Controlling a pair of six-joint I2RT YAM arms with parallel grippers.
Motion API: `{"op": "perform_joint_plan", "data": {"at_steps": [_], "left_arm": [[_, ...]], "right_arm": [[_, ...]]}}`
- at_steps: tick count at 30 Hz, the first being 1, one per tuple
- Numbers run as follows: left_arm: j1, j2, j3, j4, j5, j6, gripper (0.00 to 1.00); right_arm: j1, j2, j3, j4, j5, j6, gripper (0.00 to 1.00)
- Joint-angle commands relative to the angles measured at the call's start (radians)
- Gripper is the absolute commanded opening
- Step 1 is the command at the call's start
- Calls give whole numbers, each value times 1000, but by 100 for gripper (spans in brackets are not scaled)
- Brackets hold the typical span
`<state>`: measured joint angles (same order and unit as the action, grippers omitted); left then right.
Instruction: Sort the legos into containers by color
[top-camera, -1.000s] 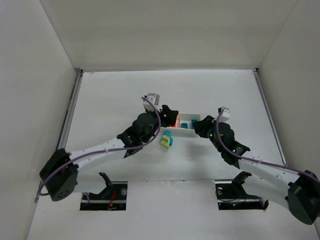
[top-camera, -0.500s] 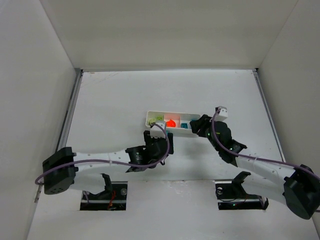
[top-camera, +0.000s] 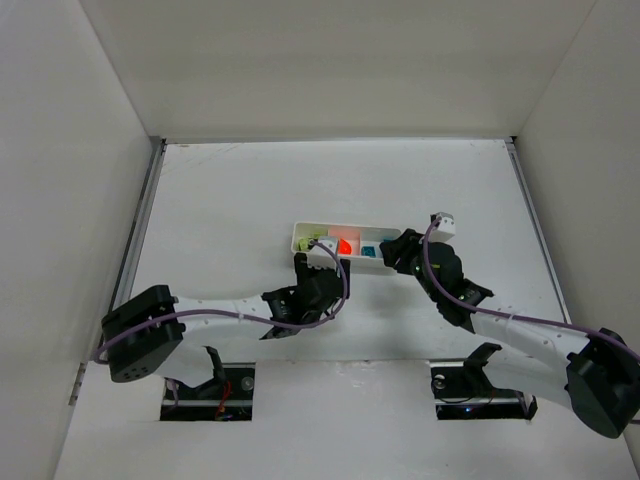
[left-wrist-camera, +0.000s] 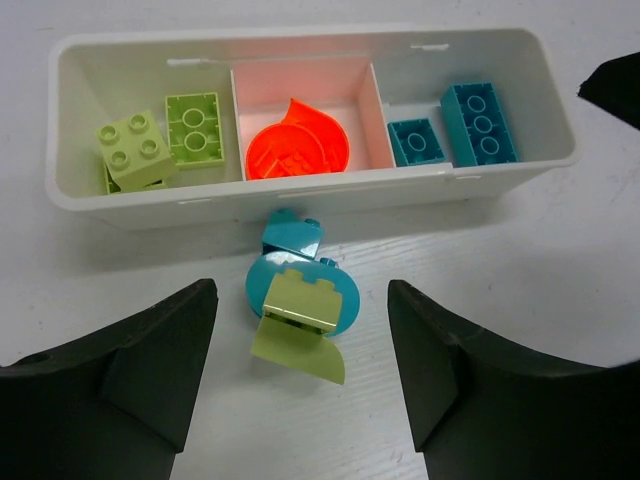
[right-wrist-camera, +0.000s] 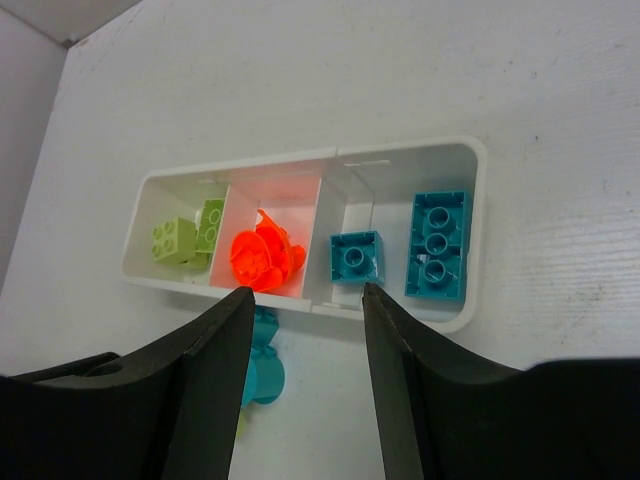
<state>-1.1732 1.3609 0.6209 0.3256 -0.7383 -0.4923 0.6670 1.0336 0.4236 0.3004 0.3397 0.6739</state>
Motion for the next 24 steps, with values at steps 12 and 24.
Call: {"op": "perform_joint_plan", "data": {"at_steps": [12,24], "left_arm": [[40,76,-16,95,91,89,62],[79,64,-35,139,132,135,30]], "right_arm": [[-4,0,41,54,-16,-7,54],[-2,17,46,54,-16,-11,54]]}}
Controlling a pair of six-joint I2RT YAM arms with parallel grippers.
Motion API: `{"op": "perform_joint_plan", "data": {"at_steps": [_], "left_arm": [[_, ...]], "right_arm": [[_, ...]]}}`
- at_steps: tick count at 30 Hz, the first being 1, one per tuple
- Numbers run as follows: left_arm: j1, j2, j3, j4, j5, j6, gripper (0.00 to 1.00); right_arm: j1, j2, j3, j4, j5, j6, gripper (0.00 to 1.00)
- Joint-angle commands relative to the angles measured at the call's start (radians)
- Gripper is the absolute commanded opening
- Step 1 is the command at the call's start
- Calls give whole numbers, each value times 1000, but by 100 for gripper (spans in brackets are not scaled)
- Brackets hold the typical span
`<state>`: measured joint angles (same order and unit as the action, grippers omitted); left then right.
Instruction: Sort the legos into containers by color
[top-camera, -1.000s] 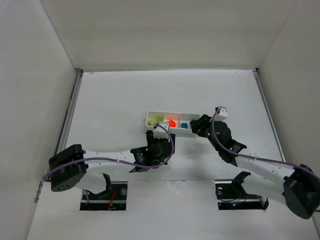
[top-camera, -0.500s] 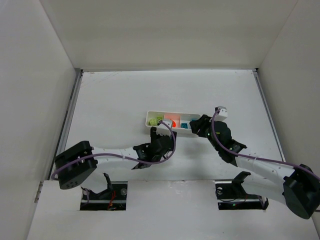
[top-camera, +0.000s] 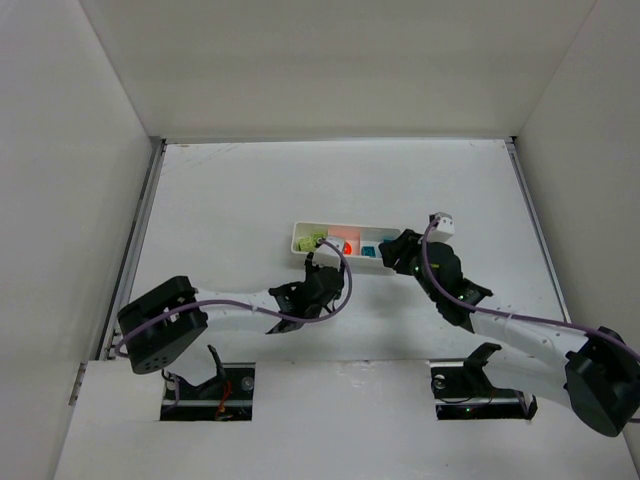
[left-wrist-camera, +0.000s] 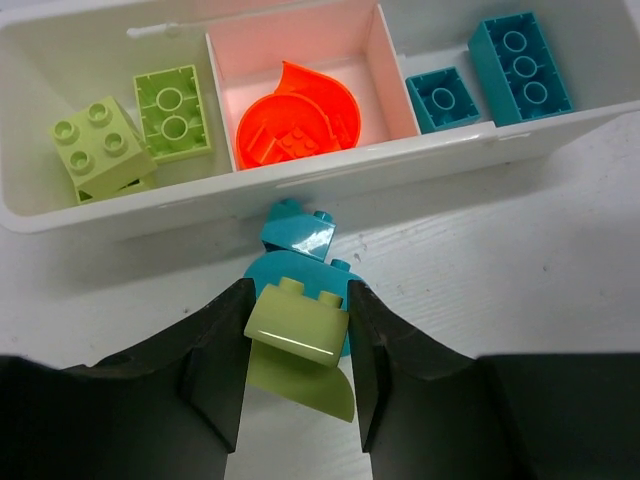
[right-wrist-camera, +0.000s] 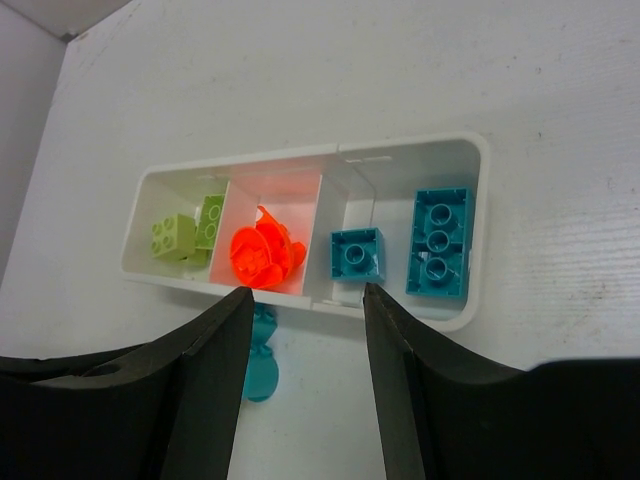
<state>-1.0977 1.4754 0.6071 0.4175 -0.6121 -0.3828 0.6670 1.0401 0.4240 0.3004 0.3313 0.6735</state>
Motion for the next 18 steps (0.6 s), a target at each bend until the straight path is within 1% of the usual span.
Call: {"op": "perform_joint_plan", "data": {"at_steps": [1,3,5,8,11,14,18], "left_arm": [[2,-73,-30,46,20,31,28],[-3,-139,-62,49,55,44,27],[-1,-249,-111,49,115,47,26],[8,-407,-174,35,184,44,26],[23,-541,-208,1,213,35,26],[34,-647,-219,-43,254,30,26],[35,-699,-207,-85,298,32,26]], "right_arm": [[-2,12,47,54,-8,-12,55],[-1,20,53,54,-20,-17,59],[6,31,64,52,-67,-22,64],[9,50,81,55,-196,-9,73],[6,69,87,91,-331,23,81],[3,84,84,138,-444,89,85],[6,87,94,187,-541,167,86]]}}
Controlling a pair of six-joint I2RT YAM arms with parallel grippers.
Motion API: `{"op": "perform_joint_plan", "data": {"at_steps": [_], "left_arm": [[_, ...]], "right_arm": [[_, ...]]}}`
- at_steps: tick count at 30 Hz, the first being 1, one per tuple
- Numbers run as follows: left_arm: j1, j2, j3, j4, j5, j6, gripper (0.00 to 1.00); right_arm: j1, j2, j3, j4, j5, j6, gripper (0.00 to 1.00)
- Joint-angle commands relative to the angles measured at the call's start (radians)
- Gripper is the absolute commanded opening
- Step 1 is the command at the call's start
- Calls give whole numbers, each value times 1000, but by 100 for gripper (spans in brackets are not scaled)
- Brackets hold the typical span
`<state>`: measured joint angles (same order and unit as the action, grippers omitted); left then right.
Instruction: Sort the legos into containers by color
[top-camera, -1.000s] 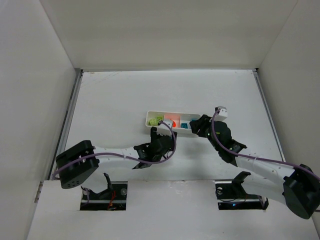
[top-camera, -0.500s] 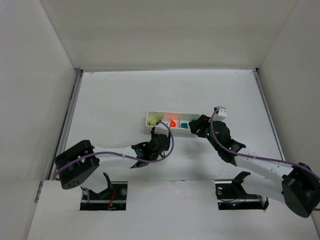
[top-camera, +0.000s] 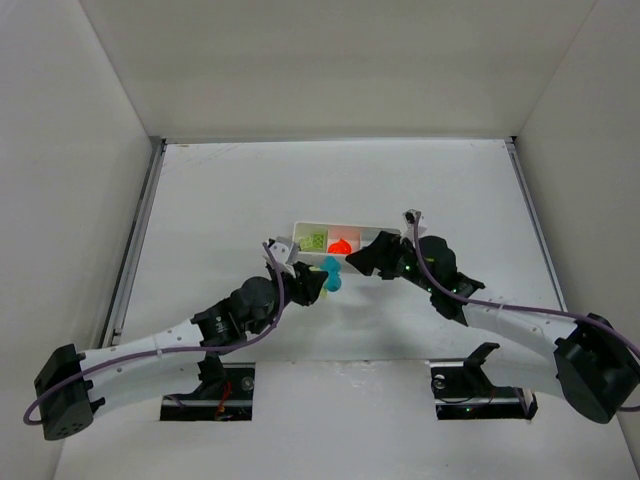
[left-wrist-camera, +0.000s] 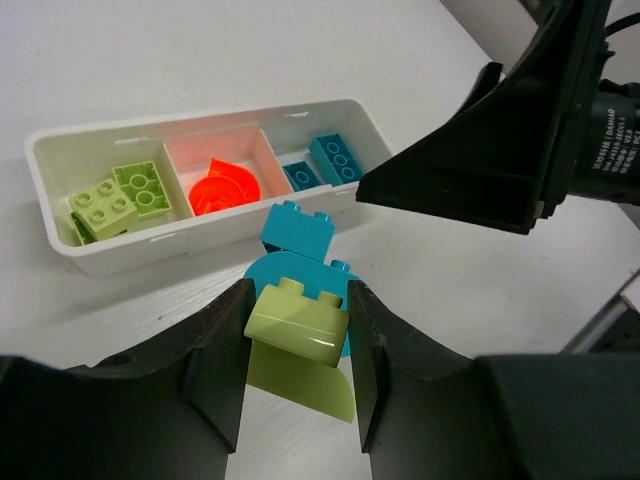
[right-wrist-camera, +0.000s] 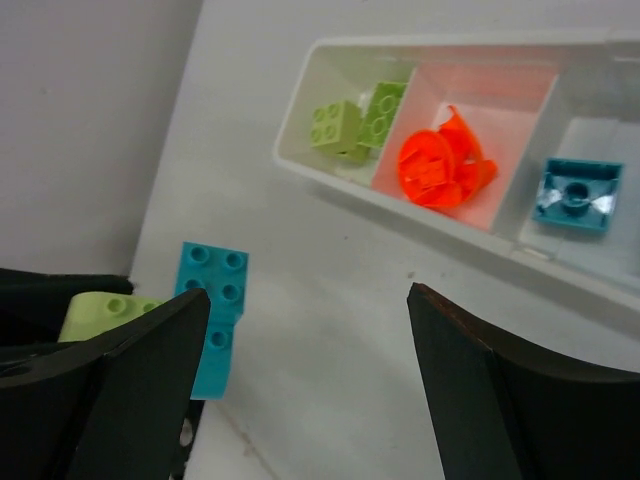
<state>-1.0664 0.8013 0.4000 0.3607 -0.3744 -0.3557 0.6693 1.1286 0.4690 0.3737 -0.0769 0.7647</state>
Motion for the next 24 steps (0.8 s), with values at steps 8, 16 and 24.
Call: {"op": "perform_joint_plan", "data": {"at_steps": [8,16,24], "left_arm": [[-11,-17,13,-22,98,12,26],[-22,-27,25,-16,100,29,26],[-36,-42,30,-16,100,37,26]], "right_arm": [[14,37,51,189,-198,154,88],[36,97,43,232,-228,209,82],[49,143,54,241,-227,219,65]]}}
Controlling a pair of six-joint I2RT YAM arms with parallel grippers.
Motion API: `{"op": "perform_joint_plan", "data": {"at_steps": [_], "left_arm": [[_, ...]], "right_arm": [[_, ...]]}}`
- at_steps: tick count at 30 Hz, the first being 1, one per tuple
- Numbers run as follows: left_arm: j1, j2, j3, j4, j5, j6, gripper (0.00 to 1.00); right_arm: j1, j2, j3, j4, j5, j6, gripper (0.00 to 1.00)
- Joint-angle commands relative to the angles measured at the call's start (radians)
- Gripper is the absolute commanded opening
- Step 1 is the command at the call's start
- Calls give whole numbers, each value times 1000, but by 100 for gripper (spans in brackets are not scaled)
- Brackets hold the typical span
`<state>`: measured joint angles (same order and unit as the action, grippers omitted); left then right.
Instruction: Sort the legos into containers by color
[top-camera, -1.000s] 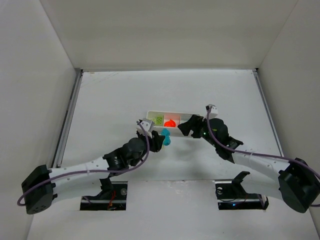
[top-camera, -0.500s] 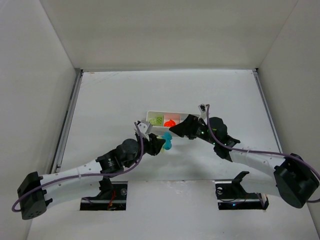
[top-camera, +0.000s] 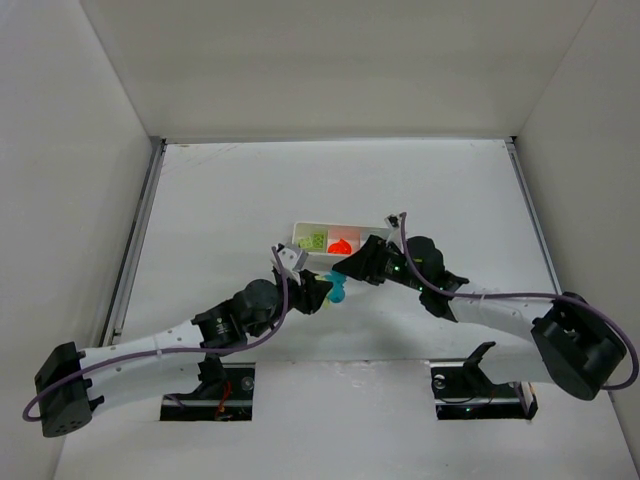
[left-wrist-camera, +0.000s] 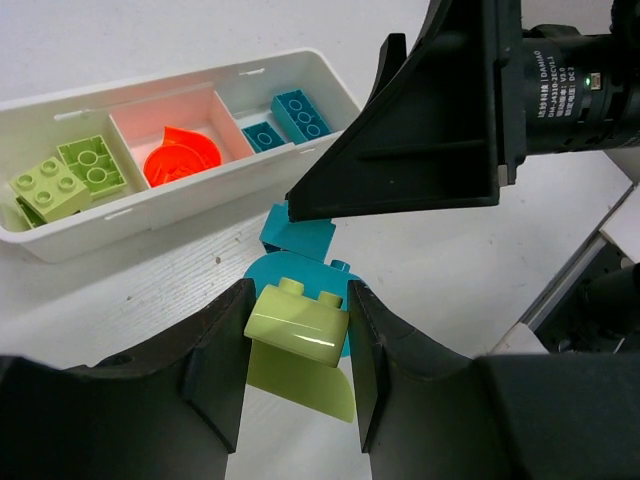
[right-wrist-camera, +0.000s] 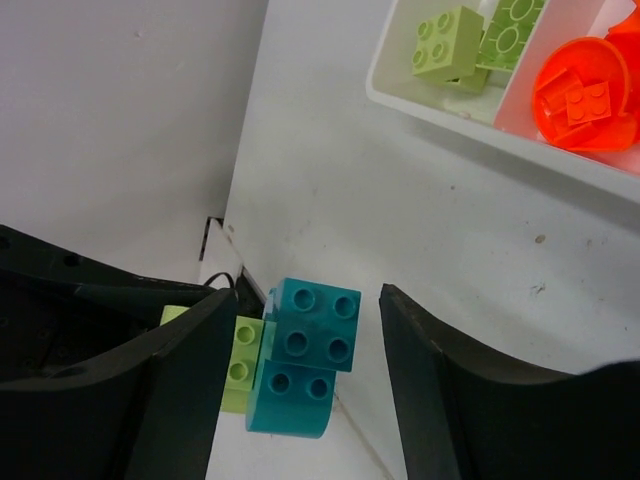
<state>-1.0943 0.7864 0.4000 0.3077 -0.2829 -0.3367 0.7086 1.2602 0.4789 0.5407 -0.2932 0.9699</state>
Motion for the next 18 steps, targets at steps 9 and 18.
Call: {"op": "perform_joint_plan", "data": {"at_steps": [9,18], "left_arm": [[-11,-38,28,39,8,21,26],[-11,-52,19,41,2,21,27]], "right_arm": [[10,36,40,102,-17,29,48],[10,53,33,142,-52,59,53]]}}
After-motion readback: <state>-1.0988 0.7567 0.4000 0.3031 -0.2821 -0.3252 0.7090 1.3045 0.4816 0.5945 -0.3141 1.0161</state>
